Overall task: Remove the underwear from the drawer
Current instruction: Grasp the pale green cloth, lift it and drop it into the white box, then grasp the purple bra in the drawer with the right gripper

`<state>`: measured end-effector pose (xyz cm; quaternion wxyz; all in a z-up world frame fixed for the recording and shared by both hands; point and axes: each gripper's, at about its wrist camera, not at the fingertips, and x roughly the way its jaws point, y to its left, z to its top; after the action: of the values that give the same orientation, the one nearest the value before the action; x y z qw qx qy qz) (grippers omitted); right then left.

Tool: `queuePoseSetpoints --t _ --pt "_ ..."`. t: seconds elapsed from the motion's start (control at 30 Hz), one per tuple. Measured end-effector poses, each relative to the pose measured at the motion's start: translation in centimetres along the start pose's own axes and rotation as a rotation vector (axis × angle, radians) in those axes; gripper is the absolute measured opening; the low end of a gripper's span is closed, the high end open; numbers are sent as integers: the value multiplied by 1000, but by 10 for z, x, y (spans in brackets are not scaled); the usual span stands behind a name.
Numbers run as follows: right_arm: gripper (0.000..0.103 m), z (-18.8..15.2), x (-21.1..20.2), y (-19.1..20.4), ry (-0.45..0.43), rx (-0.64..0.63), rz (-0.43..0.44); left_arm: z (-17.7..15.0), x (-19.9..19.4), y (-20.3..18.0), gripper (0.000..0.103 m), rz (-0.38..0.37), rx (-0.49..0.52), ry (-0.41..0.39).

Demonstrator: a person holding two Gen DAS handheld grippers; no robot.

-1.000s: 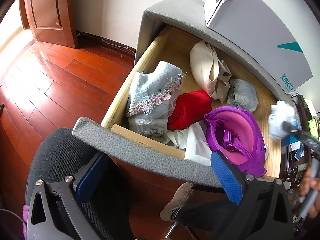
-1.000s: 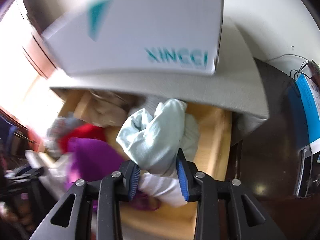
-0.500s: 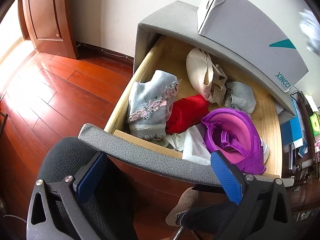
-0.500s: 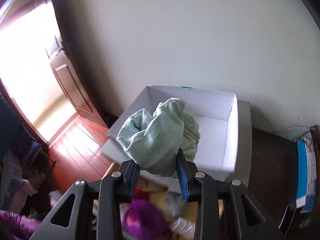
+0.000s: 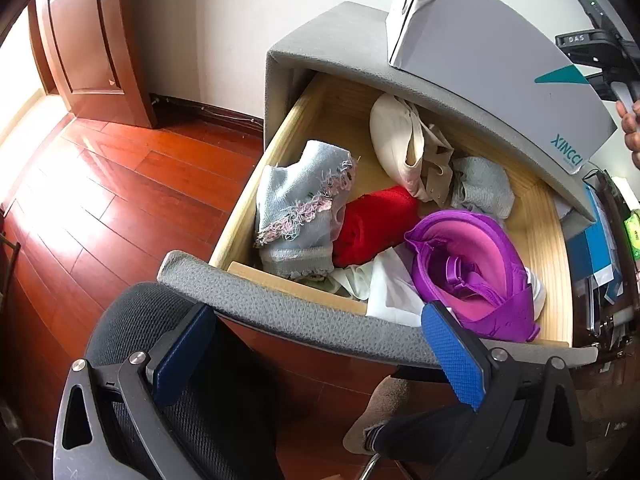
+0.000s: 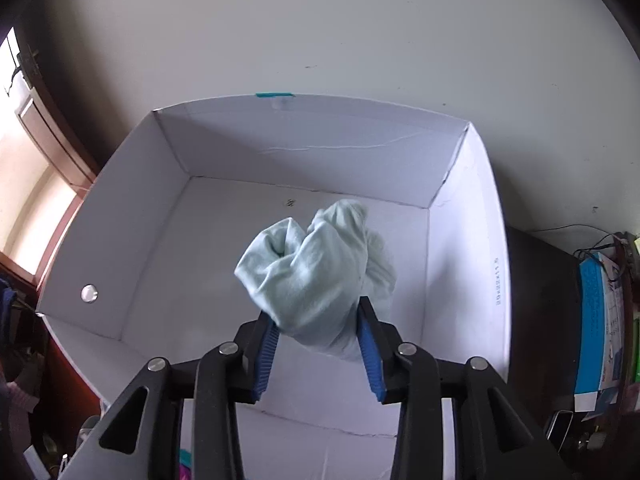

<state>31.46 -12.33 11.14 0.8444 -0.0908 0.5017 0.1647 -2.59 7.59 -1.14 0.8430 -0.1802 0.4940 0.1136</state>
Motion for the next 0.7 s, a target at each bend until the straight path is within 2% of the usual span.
queuePoseSetpoints --t 0.07,0.2,0.23,0.33,0.37,0.47,0.6,0.7 --pt "40 -1 -7 -2 -45 3 -5 0 0 -1 103 0 2 -1" --pt "43 -17 -57 -7 -241 12 32 -1 1 -2 103 9 12 -2" --pt "43 -27 -76 -6 -305 3 66 -1 1 -2 103 10 13 0" --pt "48 -62 -116 0 -371 -51 193 0 1 -1 103 7 8 0" --pt "52 -80 -125 6 -366 -82 240 -1 1 -1 103 8 9 -1" --pt "52 -128 -126 30 -320 -150 286 -2 0 -1 103 11 13 -3" --pt "52 -196 -92 50 -169 -191 290 -2 -3 -1 103 15 17 -20" --pt "52 -223 -63 71 -66 -195 304 -3 -4 -2 103 19 20 -28"
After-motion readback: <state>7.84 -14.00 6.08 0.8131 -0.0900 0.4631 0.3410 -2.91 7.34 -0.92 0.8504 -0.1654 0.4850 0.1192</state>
